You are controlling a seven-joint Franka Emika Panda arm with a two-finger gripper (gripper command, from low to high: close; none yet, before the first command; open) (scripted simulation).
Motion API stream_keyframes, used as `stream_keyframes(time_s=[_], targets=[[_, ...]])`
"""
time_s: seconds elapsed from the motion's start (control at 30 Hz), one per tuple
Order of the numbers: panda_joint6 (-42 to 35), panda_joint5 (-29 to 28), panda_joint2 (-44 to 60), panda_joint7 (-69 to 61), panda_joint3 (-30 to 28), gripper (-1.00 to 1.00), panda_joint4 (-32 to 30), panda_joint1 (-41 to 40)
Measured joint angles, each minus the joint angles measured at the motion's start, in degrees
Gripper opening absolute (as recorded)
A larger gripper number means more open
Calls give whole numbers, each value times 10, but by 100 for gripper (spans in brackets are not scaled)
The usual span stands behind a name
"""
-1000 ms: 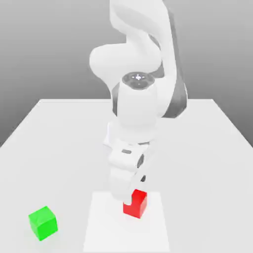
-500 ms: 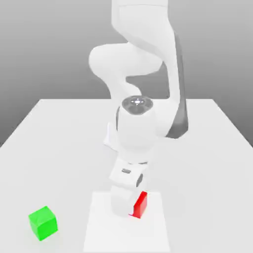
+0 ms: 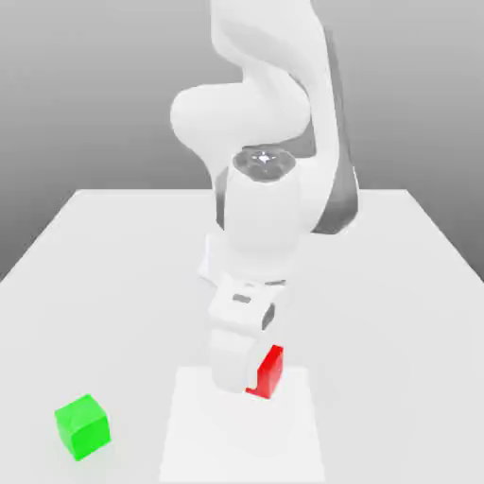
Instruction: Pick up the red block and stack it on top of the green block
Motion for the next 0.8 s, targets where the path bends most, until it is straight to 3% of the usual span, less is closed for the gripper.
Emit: stream_keyframes(time_s=[0.17, 0.4, 0.8], targets=[[-26, -22, -32, 18, -2, -100, -12, -3], [-59, -41, -25, -39, -49, -100, 31, -34], [-114, -12, 11, -199, -86, -100, 119, -134]])
